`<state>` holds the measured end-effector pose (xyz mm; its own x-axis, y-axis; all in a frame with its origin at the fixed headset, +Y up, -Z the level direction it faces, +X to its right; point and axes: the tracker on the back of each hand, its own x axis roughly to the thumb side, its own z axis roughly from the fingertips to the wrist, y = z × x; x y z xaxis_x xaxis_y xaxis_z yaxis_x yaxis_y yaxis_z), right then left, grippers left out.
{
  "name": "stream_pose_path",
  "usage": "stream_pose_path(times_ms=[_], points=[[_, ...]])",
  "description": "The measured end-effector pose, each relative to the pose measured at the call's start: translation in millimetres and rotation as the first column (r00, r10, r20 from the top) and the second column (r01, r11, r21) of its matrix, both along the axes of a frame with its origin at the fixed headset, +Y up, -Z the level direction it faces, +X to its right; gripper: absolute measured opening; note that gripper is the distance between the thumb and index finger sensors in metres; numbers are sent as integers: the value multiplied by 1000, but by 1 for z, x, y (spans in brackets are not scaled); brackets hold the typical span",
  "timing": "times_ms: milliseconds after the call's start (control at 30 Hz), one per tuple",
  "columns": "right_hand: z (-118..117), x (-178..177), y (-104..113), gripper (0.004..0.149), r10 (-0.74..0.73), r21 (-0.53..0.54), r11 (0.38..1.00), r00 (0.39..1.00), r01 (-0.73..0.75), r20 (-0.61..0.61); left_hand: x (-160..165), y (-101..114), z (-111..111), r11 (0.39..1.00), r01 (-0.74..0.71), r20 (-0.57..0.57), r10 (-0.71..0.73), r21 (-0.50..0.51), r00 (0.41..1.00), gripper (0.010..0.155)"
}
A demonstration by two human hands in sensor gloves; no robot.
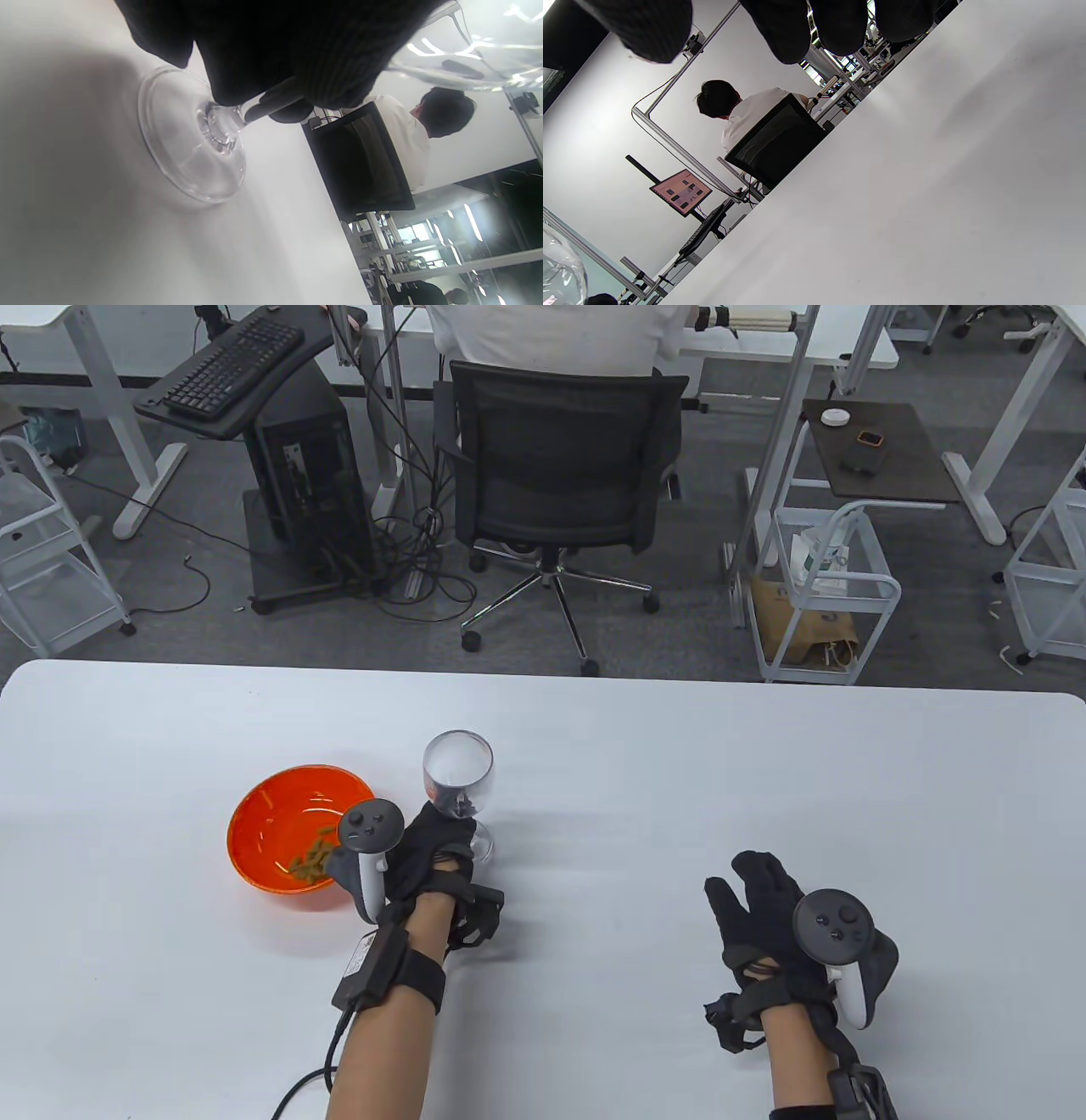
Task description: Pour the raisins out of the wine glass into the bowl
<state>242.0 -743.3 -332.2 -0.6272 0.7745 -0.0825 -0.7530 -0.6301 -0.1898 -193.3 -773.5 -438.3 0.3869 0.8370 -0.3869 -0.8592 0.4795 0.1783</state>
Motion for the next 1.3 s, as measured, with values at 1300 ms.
stream_pose_path(times_ms=[1300], points=[[-1,-40,0,76,191,-125,969,967,-213,-168,20,56,138,810,570,326,-580,138,746,73]])
